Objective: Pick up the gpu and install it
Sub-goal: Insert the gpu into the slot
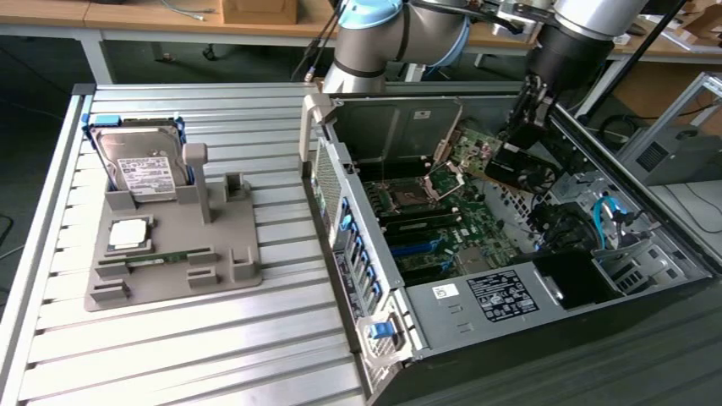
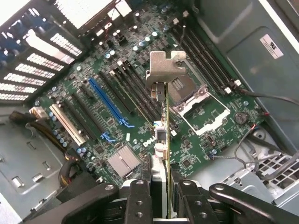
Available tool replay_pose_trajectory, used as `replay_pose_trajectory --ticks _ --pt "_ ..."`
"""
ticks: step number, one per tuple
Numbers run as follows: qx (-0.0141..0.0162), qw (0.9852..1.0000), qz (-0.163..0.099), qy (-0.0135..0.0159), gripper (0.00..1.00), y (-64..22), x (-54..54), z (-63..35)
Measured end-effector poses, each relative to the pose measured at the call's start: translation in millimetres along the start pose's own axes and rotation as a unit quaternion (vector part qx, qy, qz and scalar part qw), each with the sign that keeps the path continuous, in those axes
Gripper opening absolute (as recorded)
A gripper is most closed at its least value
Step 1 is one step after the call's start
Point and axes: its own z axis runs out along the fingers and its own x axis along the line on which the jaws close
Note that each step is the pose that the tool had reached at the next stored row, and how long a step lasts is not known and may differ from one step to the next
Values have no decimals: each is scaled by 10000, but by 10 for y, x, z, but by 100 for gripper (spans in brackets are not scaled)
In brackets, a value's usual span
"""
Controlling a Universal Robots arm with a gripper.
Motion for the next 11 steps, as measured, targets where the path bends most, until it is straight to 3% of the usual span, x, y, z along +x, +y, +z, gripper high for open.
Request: replay_pose_trajectory --ticks 5,11 --pt "11 9996 -270 6 27 0 0 0" --pt "26 9981 -610 13 27 0 0 0"
